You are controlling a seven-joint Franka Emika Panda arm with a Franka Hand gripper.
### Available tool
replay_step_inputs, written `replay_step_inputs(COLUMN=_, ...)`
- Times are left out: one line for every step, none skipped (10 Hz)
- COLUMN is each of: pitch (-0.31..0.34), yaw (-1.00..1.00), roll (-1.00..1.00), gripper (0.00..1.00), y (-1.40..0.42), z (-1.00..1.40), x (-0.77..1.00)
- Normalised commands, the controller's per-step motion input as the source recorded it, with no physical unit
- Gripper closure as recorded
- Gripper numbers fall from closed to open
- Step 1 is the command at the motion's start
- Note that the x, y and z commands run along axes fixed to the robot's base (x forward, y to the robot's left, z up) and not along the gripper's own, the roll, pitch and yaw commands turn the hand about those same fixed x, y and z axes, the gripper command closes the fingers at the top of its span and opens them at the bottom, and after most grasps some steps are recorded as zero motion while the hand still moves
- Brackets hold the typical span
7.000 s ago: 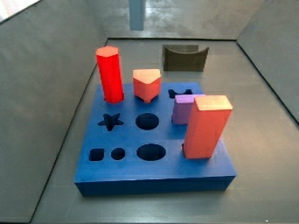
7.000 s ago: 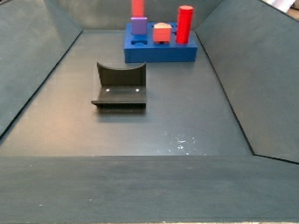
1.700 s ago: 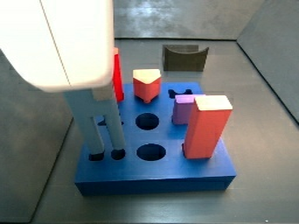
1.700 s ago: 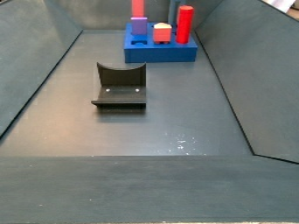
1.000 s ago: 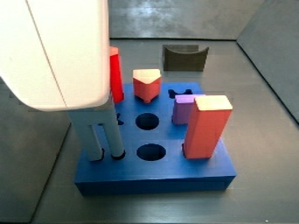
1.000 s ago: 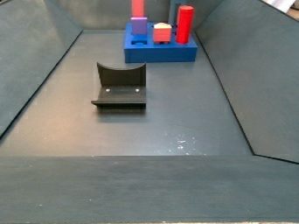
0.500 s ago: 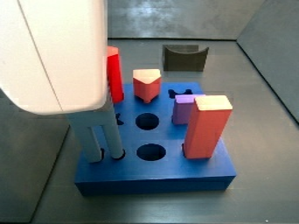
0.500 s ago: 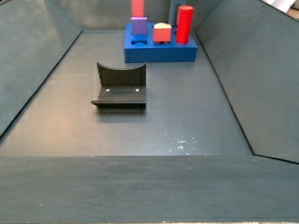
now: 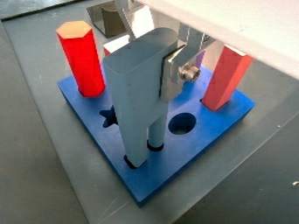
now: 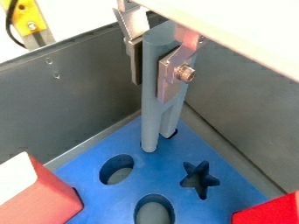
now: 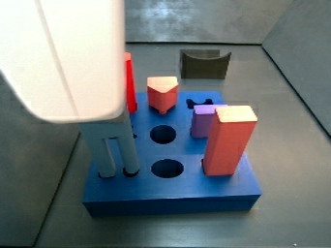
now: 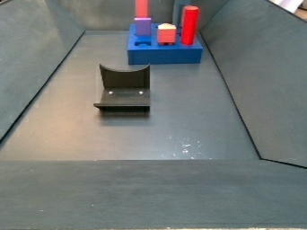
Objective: Pick up the square-circle object. Move up. Place the square-circle object on the fixture. Regrasp the square-circle object. Rotate the square-circle object. Move to above the board. Insert the square-circle object.
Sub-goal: Insert the square-circle object.
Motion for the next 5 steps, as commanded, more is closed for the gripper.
replay_step_inputs(pitch=-0.091, yaw=-0.34, roll=0.09, gripper=1.00, y=-0.16, z=-0.76, x=0.00)
replay_step_inputs(pitch=-0.064, yaw=-0.38, roll=0.06, gripper=1.00, y=-0.24, z=-0.84, x=0.00)
replay_step_inputs(pitch=-0.094, yaw=-0.43, roll=0.00, gripper=1.00, y=-0.15, z=-0.67, x=0.01)
replay_step_inputs(pitch=-0.084, yaw=-0.22, roll=0.13, gripper=1.00, y=-0.03, z=-0.67, x=0.11)
replay_step_inputs(pitch=-0.057, yaw=-0.03, roll=0.22, gripper=1.00, y=0.00, z=-0.66, x=0.01)
